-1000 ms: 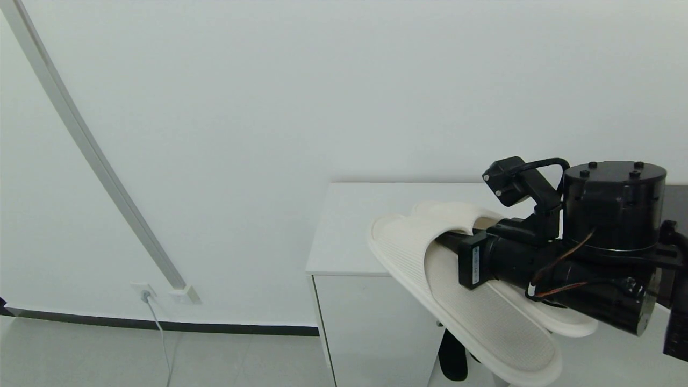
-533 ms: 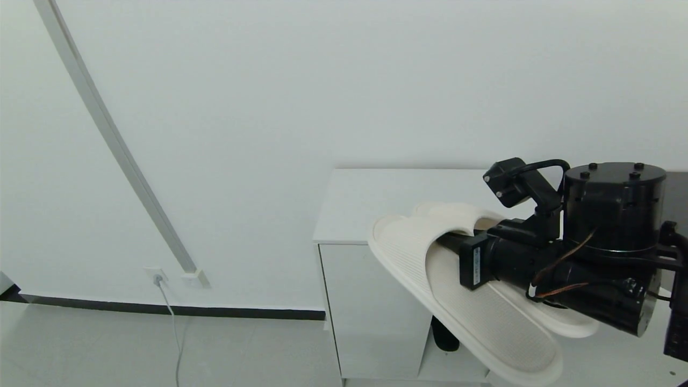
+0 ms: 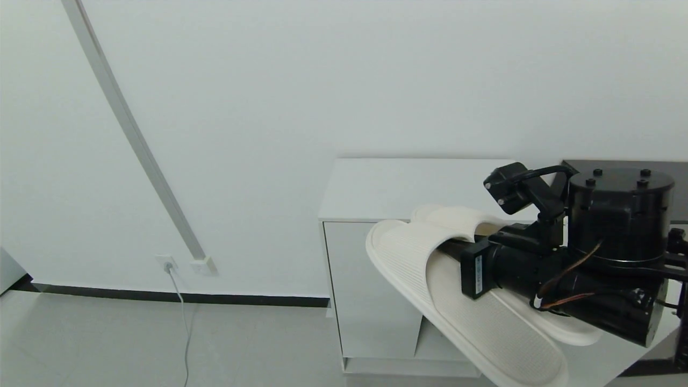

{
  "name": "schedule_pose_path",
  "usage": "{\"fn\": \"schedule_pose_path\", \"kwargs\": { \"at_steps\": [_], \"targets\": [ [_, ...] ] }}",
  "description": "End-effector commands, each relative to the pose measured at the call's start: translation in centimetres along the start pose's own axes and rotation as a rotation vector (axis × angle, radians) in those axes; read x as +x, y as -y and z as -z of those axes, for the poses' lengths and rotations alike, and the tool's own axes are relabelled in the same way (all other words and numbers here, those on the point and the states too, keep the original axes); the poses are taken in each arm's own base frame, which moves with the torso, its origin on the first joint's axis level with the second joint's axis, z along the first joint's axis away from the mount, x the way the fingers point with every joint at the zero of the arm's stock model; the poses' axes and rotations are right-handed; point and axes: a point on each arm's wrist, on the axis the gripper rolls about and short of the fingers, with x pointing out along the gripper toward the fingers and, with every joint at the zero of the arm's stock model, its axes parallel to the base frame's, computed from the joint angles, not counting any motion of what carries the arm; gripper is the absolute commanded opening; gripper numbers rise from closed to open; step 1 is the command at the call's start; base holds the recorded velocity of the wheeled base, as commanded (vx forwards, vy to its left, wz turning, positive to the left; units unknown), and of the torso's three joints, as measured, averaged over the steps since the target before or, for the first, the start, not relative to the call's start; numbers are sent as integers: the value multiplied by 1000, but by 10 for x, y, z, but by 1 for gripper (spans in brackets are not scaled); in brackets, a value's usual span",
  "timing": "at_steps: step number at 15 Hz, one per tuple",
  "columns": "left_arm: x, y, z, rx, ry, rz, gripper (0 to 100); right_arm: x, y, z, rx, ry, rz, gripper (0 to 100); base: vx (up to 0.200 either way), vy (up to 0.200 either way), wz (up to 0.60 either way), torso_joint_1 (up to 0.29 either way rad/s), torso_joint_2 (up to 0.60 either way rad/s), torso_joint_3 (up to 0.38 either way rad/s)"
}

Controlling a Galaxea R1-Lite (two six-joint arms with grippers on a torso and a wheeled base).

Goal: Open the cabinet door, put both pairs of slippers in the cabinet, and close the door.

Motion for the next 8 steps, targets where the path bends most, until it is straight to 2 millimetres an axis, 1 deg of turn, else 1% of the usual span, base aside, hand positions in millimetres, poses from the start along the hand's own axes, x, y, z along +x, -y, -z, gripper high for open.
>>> {"fn": "schedule_pose_path", "kwargs": {
  "at_steps": [1,8],
  "targets": [
    [0,0,0,0,-2,0,0,1,-1,2,-2,-9,-2,0,0,0,0,0,0,0],
    [0,0,0,0,-2,1,0,2,-2,4,-5,-15,-4,0,0,0,0,0,0,0]
  ]
}}
